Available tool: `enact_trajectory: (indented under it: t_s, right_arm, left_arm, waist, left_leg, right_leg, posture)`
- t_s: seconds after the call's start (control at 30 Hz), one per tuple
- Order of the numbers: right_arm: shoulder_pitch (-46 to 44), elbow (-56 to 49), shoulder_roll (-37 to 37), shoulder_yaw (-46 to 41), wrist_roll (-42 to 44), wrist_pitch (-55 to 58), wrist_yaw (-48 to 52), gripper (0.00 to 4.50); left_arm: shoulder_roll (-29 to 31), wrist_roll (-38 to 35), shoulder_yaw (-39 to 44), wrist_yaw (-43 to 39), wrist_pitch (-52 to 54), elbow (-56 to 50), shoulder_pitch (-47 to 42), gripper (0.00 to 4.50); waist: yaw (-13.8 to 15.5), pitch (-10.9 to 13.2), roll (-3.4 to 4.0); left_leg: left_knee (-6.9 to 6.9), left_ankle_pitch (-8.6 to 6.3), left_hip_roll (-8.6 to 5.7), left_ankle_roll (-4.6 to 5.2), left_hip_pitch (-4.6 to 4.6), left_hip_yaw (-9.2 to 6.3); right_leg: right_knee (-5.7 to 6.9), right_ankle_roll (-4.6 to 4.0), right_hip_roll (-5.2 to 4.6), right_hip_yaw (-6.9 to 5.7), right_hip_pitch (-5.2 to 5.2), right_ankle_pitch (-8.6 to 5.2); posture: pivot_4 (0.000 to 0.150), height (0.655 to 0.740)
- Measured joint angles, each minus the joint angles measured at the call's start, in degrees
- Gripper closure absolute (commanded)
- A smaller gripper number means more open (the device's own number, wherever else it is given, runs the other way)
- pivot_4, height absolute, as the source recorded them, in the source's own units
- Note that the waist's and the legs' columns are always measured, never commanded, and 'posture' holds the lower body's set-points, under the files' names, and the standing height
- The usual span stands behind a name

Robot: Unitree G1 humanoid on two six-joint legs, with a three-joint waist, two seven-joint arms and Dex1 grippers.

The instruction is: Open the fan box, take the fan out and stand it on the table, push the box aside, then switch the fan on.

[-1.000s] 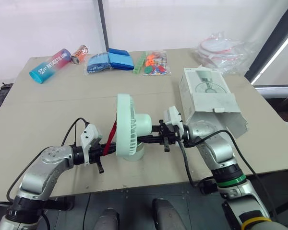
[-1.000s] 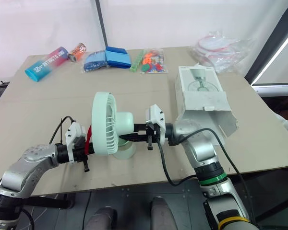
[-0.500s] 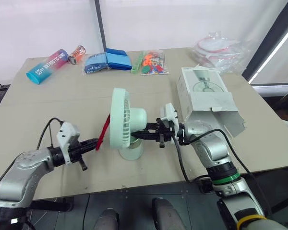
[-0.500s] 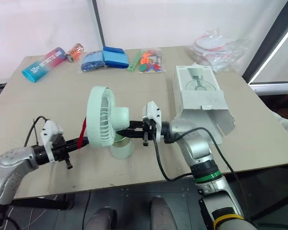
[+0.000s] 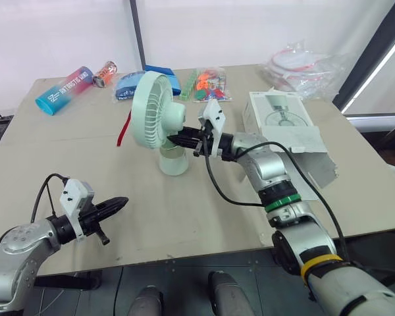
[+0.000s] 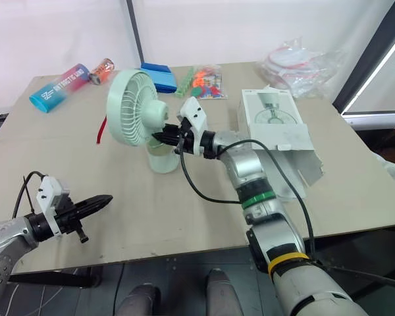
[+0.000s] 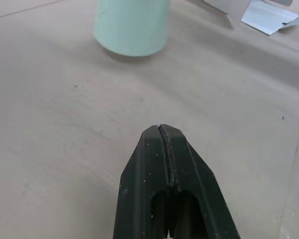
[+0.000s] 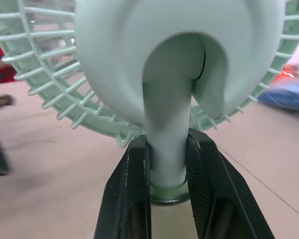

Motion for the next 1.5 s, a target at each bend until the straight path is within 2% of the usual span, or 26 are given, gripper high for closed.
enact_trajectory:
  t_s: [0.13, 0.43, 0.5, 0.57, 0.67, 0.7, 0.73, 0.77, 1.1, 1.37, 1.5]
  right_arm:
    - [-4.7, 11.0, 2.6, -0.8, -1.7, -3.7, -1.3, 4.11]
    - [-9.0, 20.7, 4.2, -2.9, -2.6, -7.9, -0.5, 4.11]
    - [-9.0, 21.1, 4.2, -3.0, -2.9, -8.5, 0.3, 3.11]
    - [-9.0, 21.0, 4.2, -3.0, -3.0, -8.9, 2.0, 2.42]
    - [-9.0, 21.0, 4.3, -3.0, -3.3, -8.9, 3.6, 1.02]
    - [-8.9, 21.0, 4.3, -2.9, -3.5, -9.0, 4.1, 0.43]
    - [-8.8, 21.0, 4.3, -2.9, -3.6, -9.1, 4.2, 0.14]
    - [-8.5, 21.0, 4.3, -2.9, -3.9, -9.2, 4.4, 0.05]
    - [-6.0, 17.2, 2.7, -2.8, -5.0, -9.3, 7.3, 0.05]
    - [5.0, 0.2, -5.4, -2.8, -4.3, -2.3, 9.9, 0.05]
    - [10.7, -9.8, -9.2, -3.2, -2.7, 2.6, 10.0, 0.0]
  left_arm:
    - [-0.4, -0.1, 0.1, 1.3, -0.1, -0.6, 0.8, 4.47]
    - [-1.8, -0.1, -0.2, 3.1, -0.2, -2.3, 2.2, 4.47]
    - [-1.9, -0.1, -0.2, 3.4, -0.2, -2.6, 2.2, 4.5]
    - [-1.9, -0.1, -0.2, 3.5, -0.2, -2.8, 2.2, 4.5]
    - [-1.9, -0.1, -0.4, 3.5, -0.2, -2.8, 2.3, 4.5]
    - [-1.9, -0.1, -0.5, 3.5, -0.2, -2.9, 2.3, 4.5]
    - [-1.9, -0.1, -0.6, 3.5, -0.2, -2.9, 2.3, 4.5]
    - [-1.9, -0.1, -0.7, 3.5, -0.2, -2.8, 2.3, 4.5]
    - [-1.8, 0.0, -1.4, 3.4, -0.2, -2.4, 0.6, 4.5]
    - [-0.4, 0.0, 0.6, 3.5, -2.9, 1.7, -2.9, 4.5]
    - [-0.6, -0.4, 2.3, 3.7, -4.8, 4.0, -6.8, 3.28]
  waist:
    - [-0.2, 0.0, 0.01]
    - [-0.7, 0.0, 0.01]
    - [-0.8, 0.0, 0.01]
    - [-0.9, 0.0, 0.02]
    - [-1.0, 0.0, 0.02]
    - [-1.0, 0.0, 0.02]
    - [-1.0, 0.0, 0.01]
    - [-1.0, 0.0, 0.02]
    - [-1.0, 0.0, 0.01]
    - [-1.0, 0.0, 0.01]
    - [-0.5, 0.0, 0.01]
  left_leg:
    - [0.0, 0.0, 0.01, 0.0, -0.05, 0.11]
    - [0.0, 0.0, 0.02, 0.01, -0.03, 0.12]
    - [0.0, 0.0, 0.02, 0.01, -0.02, 0.12]
    - [0.0, 0.0, 0.02, 0.01, 0.01, 0.13]
    - [0.0, 0.0, 0.02, 0.01, 0.01, 0.12]
    - [0.0, 0.0, 0.02, 0.01, 0.02, 0.12]
    - [0.0, 0.0, 0.02, 0.01, 0.02, 0.13]
    - [0.0, 0.0, 0.02, 0.01, 0.02, 0.13]
    - [0.0, 0.0, 0.02, 0.01, 0.02, 0.12]
    - [0.01, 0.0, 0.02, 0.01, 0.02, 0.13]
    - [0.04, 0.0, 0.01, 0.01, 0.02, 0.14]
  right_leg:
    - [0.03, 0.0, 0.0, 0.09, -0.1, 0.0]
    - [0.1, 0.0, 0.02, 0.11, -0.11, 0.0]
    - [0.13, 0.0, 0.02, 0.12, -0.1, 0.0]
    - [0.13, 0.0, 0.03, 0.13, -0.09, 0.0]
    - [0.15, -0.01, 0.03, 0.13, -0.09, 0.0]
    - [0.15, -0.01, 0.03, 0.13, -0.09, 0.0]
    - [0.16, -0.01, 0.03, 0.14, -0.09, 0.0]
    - [0.16, -0.01, 0.03, 0.14, -0.09, 0.0]
    - [0.16, -0.01, 0.03, 0.14, -0.09, 0.0]
    - [0.17, -0.01, 0.03, 0.15, -0.08, -0.01]
    - [0.17, -0.01, 0.03, 0.16, -0.07, -0.01]
  posture:
    - [0.15, 0.74]
    - [0.15, 0.74]
    - [0.15, 0.74]
    - [0.15, 0.74]
    - [0.15, 0.74]
    - [0.15, 0.74]
    - [0.15, 0.74]
    - [0.15, 0.74]
    - [0.15, 0.74]
    - [0.15, 0.74]
    - [0.15, 0.74]
